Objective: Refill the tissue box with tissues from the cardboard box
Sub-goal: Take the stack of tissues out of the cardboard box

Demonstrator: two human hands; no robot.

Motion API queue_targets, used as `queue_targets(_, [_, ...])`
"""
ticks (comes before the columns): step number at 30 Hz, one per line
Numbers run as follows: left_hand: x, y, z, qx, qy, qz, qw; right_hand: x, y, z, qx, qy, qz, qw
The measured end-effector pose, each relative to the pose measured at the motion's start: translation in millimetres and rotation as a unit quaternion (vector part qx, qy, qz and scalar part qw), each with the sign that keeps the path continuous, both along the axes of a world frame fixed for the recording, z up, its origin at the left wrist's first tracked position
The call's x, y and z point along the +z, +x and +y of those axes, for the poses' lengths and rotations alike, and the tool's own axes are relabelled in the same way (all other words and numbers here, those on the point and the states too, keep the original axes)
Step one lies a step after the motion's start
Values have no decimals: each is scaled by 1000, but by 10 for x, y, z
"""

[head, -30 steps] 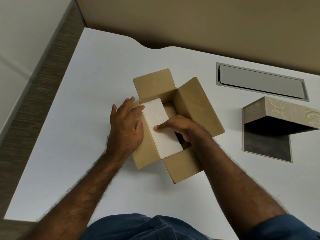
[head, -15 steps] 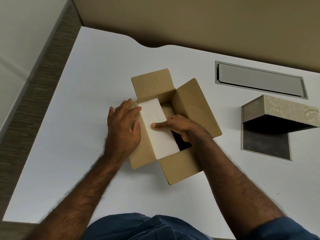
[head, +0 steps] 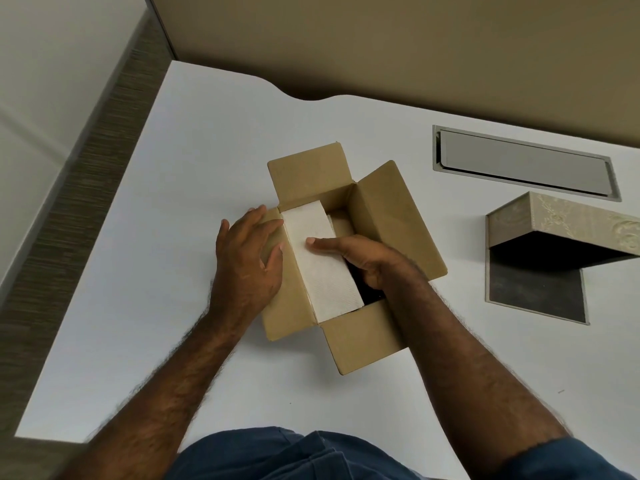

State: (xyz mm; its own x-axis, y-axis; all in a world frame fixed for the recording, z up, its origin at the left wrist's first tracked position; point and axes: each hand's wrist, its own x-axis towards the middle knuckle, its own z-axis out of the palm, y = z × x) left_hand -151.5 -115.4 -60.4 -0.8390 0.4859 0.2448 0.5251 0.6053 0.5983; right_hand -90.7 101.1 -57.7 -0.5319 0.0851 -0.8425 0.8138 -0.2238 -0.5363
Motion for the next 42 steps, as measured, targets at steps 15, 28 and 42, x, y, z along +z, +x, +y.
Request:
queue_targets(15, [56,31,16,12,15,-25,1000,376,271,-36,-25,12,118,993])
queue_targets(28, [1066,307,437,18,258,-414,873,1300,1109,379,-62,-109,155,980])
queue_targets(42, [1313,1462,1522,-70,165,-668,722,1517,2625,1239,-50,-100,30,993])
